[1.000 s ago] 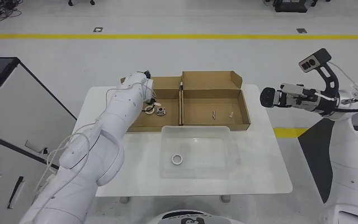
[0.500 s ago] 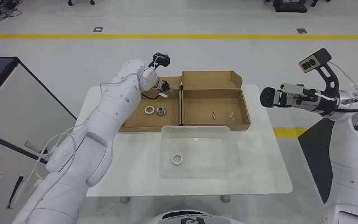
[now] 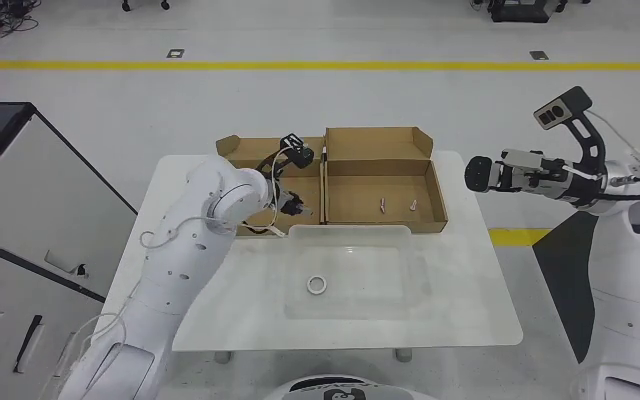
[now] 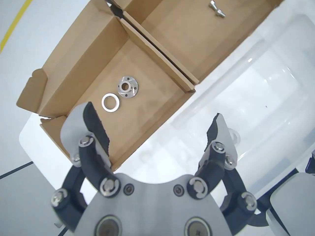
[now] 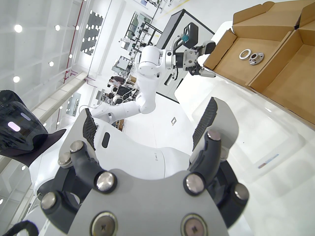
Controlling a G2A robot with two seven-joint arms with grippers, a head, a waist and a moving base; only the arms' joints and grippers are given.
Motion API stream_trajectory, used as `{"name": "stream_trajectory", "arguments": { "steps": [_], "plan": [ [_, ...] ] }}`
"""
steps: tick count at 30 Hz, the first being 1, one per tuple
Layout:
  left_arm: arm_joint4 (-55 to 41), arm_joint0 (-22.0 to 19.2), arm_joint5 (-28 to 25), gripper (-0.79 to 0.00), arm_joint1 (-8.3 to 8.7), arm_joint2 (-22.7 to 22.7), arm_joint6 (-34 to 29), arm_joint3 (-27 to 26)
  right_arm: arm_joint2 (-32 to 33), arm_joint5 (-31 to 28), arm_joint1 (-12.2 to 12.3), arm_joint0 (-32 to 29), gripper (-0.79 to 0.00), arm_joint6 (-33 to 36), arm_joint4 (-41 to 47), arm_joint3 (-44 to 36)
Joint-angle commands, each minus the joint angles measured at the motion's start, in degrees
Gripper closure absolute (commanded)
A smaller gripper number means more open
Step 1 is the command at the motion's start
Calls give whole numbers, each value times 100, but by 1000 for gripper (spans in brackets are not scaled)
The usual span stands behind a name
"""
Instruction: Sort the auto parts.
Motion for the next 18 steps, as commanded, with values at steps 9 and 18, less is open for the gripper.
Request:
{"name": "stream_trajectory", "arguments": {
  "steps": [9, 18],
  "plan": [
    [-639, 127, -727, -785, 186, 408, -82, -292, 0, 0, 0, 0, -785, 0, 0, 0],
    [-615, 110, -742, -785, 202, 446, -67, -304, 0, 0, 0, 0, -785, 0, 0, 0]
  ]
}}
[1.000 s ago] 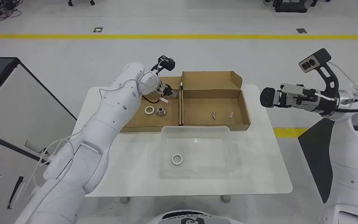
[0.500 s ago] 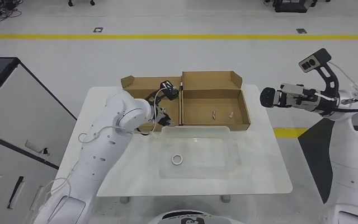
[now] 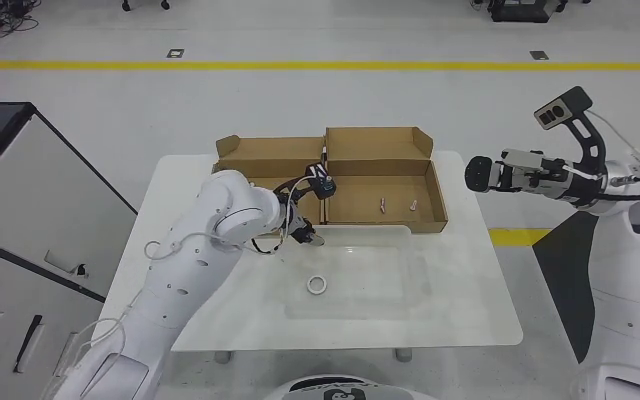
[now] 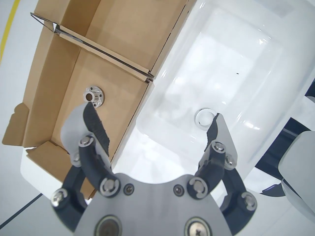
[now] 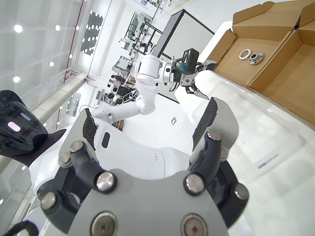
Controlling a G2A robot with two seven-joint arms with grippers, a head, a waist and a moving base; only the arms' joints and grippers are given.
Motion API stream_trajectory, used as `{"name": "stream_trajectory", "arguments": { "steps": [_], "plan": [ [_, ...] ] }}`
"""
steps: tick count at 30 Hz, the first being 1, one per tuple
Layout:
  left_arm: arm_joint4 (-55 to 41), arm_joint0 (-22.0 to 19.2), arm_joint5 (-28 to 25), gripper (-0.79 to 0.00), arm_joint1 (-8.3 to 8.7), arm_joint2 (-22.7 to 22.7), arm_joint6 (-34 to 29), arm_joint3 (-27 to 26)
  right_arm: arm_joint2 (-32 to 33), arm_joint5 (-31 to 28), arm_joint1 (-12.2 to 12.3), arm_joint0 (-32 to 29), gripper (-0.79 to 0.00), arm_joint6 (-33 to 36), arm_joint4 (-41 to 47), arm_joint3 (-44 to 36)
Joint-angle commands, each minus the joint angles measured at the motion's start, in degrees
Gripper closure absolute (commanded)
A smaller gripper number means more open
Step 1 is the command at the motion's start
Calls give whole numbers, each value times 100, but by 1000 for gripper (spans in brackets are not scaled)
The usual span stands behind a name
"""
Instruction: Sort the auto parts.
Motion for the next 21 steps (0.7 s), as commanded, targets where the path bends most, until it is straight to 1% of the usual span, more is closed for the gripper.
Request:
{"name": "stream_trajectory", "arguments": {
  "steps": [1, 5, 7, 9, 10, 11, 13, 16, 18, 21],
  "plan": [
    [-1, 0, 0, -785, 0, 0, 0, 0, 0, 0, 0, 0, -785, 0, 0, 0],
    [3, 26, -67, -785, 1, 83, 68, -32, 0, 0, 0, 0, -785, 0, 0, 0],
    [15, -41, -196, -785, 42, 496, 195, 24, 0, 0, 0, 0, -785, 0, 0, 0],
    [7, -282, -68, -785, 113, 875, 67, 122, 0, 0, 0, 0, -785, 0, 0, 0],
    [-167, -463, -39, -785, 160, 1125, 39, 173, 0, 0, 0, 0, -785, 0, 0, 0],
    [-276, -560, -7, -785, 185, 1222, 6, 207, 0, 0, 0, 0, -785, 0, 0, 0],
    [-596, -905, 141, -785, 275, 1671, -142, 232, 0, 0, 0, 0, -785, 0, 0, 0],
    [-948, -1310, 304, -785, 372, 2203, -305, 152, 0, 0, 0, 0, -785, 0, 0, 0],
    [-1277, -1630, 442, -785, 455, 2486, -442, 130, 0, 0, 0, 0, -785, 0, 0, 0],
    [-1583, -1901, 502, -785, 544, 2774, -502, 154, 0, 0, 0, 0, -785, 0, 0, 0]
  ]
}}
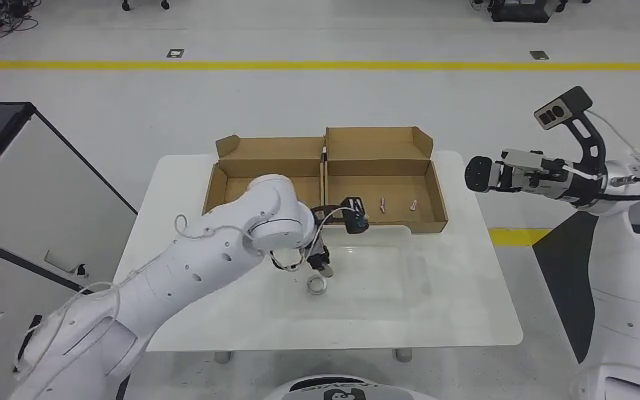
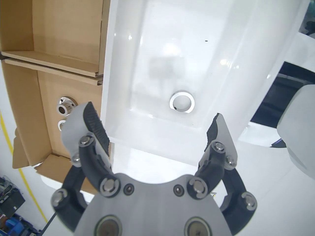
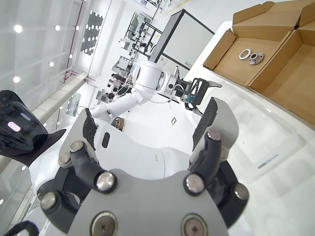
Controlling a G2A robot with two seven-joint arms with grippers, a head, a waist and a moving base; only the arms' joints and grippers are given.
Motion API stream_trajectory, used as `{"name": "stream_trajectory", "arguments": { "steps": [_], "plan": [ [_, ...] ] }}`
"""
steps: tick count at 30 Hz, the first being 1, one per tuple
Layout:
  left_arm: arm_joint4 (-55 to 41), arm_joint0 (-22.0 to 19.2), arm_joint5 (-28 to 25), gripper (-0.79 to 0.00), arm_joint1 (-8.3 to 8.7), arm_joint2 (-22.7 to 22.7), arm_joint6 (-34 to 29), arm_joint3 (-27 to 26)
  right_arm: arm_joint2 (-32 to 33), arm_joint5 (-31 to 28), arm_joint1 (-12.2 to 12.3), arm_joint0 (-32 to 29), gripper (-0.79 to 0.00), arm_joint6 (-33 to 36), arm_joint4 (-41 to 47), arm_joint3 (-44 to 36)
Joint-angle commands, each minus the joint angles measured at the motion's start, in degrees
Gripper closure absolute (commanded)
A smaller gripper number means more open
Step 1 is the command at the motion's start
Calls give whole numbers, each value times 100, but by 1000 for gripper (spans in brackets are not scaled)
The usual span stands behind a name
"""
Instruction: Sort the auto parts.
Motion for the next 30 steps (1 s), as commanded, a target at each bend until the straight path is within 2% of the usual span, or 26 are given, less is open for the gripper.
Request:
{"name": "stream_trajectory", "arguments": {
  "steps": [1, 7, 13, 15, 18, 21, 30],
  "plan": [
    [-144, -171, 30, -785, 56, 202, -28, 27, 0, 0, 0, 0, -785, 0, 0, 0],
    [-351, -536, -100, -785, 155, 828, 102, 176, 0, 0, 0, 0, -785, 0, 0, 0],
    [-535, -787, -212, -779, 170, 1265, 214, 346, 0, 0, 0, 0, -785, 0, 0, 0],
    [-566, -855, -245, -705, 163, 1366, 248, 409, 0, 0, 0, 0, -785, 0, 0, 0],
    [-630, -934, -292, -671, 147, 1468, 295, 491, 0, 0, 0, 0, -785, 0, 0, 0],
    [-695, -987, -335, -563, 125, 1564, 337, 583, 0, 0, 0, 0, -785, 0, 0, 0],
    [-815, -1139, -464, -489, -22, 1927, 466, 953, 0, 0, 0, 0, -785, 0, 0, 0]
  ]
}}
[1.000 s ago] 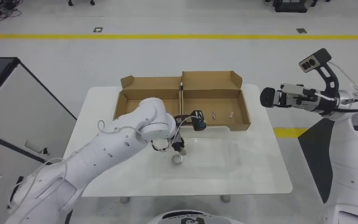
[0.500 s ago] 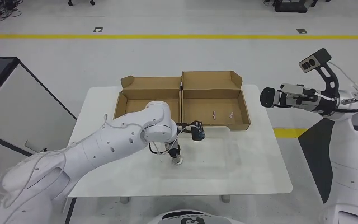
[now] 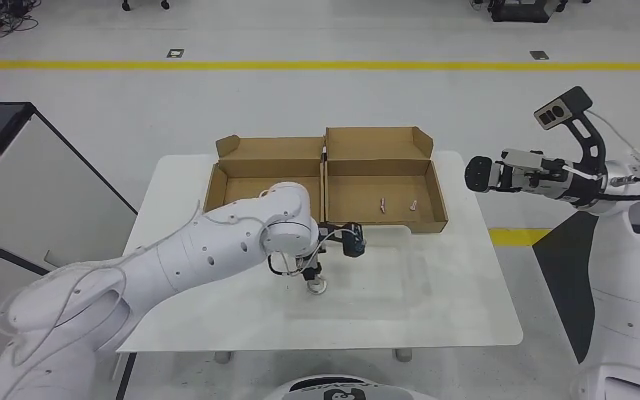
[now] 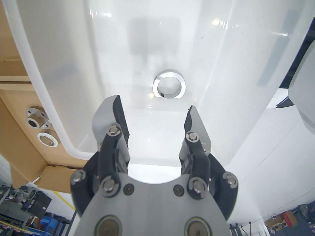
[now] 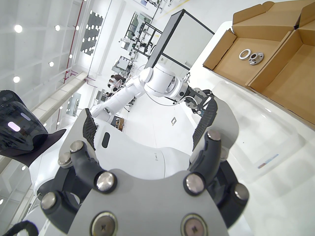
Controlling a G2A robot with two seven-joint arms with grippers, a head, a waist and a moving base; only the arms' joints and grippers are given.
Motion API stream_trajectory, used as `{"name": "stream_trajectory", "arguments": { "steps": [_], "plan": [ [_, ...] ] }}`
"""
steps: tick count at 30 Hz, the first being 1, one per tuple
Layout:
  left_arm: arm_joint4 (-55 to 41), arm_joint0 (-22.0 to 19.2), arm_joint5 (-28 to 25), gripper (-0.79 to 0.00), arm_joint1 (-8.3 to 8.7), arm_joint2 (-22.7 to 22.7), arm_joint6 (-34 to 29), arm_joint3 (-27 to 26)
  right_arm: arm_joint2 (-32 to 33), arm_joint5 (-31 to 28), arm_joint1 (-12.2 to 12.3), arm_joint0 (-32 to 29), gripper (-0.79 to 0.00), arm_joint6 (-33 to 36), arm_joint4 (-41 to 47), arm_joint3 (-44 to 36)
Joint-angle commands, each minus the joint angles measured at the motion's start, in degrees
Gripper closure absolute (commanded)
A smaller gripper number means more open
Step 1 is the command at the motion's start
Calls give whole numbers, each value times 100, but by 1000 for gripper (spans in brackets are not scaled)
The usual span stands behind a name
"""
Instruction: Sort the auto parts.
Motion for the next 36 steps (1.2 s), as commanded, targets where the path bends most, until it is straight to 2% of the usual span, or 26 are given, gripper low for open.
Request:
{"name": "stream_trajectory", "arguments": {
  "steps": [1, 4, 13, 25, 36],
  "plan": [
    [-29, -22, -32, -471, -50, 100, 33, 135, 0, 0, 0, 0, -785, 0, 0, 0],
    [-52, -61, -97, -391, -126, 199, 97, 259, 0, 0, 0, 0, -785, 0, 0, 0],
    [171, 148, -151, -336, -373, 199, 151, 634, 0, 0, 0, 0, -785, 0, 0, 0],
    [347, 265, -70, -326, -592, 199, 68, 885, 0, 0, 0, 0, -785, 0, 0, 0],
    [429, 346, -41, -336, -656, 199, 39, 949, 0, 0, 0, 0, -785, 0, 0, 0]
  ]
}}
